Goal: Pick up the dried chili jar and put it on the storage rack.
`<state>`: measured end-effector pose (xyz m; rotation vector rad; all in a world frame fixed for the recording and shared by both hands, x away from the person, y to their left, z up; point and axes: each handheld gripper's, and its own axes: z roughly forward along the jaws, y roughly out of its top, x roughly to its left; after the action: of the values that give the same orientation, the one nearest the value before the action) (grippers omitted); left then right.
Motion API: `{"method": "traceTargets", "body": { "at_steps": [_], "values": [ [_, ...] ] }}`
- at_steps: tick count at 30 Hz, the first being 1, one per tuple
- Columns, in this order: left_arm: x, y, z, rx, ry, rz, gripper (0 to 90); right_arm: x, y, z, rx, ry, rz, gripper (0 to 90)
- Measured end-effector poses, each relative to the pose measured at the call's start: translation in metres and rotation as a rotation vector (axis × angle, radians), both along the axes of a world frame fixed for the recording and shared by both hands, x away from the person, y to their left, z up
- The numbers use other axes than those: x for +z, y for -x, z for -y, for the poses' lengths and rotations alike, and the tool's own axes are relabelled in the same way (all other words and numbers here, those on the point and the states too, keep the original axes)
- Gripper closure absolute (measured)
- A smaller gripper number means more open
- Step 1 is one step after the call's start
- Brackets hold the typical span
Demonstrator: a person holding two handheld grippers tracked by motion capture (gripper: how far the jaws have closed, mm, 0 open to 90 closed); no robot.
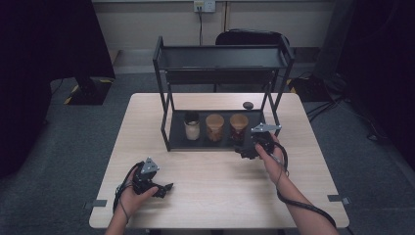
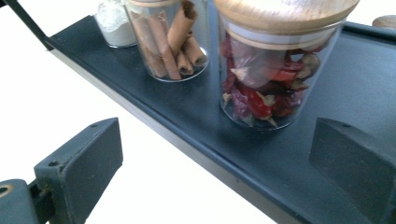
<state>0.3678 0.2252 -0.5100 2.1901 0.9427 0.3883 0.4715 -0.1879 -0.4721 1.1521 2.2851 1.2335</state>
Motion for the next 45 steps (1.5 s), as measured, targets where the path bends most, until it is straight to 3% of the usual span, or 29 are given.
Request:
{"method": "traceTargets", "body": {
  "at_steps": [23, 45],
  "values": [
    [0.000, 0.000, 0.000, 0.000, 0.000, 0.000, 0.1, -0.001, 0.024, 0.010, 0.044, -0.008, -0.011, 1.8],
    [0.000, 0.000, 0.000, 0.000, 0.000, 0.000, 0.1, -0.009, 0.042, 0.033, 0.061, 0.007, -0.031, 1.8]
  ]
}}
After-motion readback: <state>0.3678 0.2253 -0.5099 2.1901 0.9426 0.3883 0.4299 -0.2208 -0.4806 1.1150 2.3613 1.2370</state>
